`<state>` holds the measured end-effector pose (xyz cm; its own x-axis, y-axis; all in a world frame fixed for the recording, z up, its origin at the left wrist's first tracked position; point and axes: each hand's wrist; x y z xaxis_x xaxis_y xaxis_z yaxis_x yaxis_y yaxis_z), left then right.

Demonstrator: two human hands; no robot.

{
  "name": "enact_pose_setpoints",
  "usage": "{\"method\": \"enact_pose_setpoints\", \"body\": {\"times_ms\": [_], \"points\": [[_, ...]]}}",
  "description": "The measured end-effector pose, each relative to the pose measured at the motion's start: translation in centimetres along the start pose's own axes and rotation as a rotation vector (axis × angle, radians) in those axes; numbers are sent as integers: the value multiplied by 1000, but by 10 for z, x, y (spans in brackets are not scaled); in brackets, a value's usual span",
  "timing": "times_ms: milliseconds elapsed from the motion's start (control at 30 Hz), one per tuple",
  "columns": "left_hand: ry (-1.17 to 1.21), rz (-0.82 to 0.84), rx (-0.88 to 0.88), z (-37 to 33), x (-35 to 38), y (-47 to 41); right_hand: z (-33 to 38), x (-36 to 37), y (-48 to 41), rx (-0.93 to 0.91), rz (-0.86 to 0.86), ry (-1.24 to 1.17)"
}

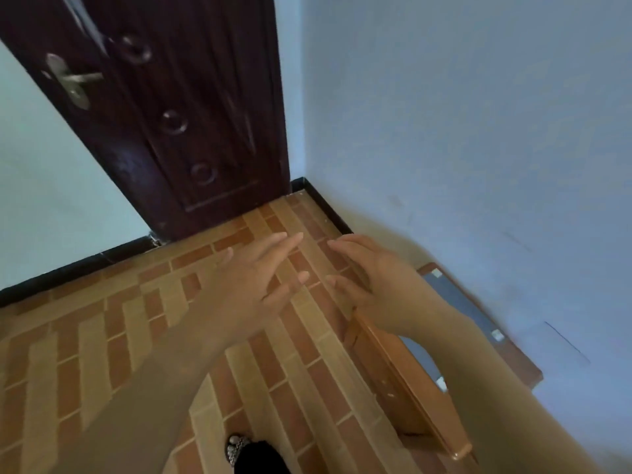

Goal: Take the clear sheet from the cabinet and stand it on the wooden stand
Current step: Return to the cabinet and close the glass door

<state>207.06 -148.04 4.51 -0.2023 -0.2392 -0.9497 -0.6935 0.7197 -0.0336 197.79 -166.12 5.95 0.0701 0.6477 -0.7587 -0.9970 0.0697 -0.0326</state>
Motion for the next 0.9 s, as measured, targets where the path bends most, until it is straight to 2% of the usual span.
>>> {"method": "enact_pose_setpoints", "body": {"times_ms": [233,533,700,900], "points": [[-11,-71,-193,122,-56,13,80,66,-112,-145,68,16],[-7,-190,-502,272,-111,71,191,159,-239,-386,242,54],[26,-246,-538,333,-118,73,228,200,-305,-463,370,12],[16,-281,-639,418,-140,51,263,244,-408,-563,417,12]]}}
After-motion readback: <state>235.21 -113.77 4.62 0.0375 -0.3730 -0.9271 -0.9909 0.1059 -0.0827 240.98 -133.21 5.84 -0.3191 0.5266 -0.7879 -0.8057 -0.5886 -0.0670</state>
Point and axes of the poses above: each hand's wrist, its own y-axis away from the middle knuckle, its own x-axis out of the palm, z = x × y, and after that the axes turned 7 degrees about -y, right-handed
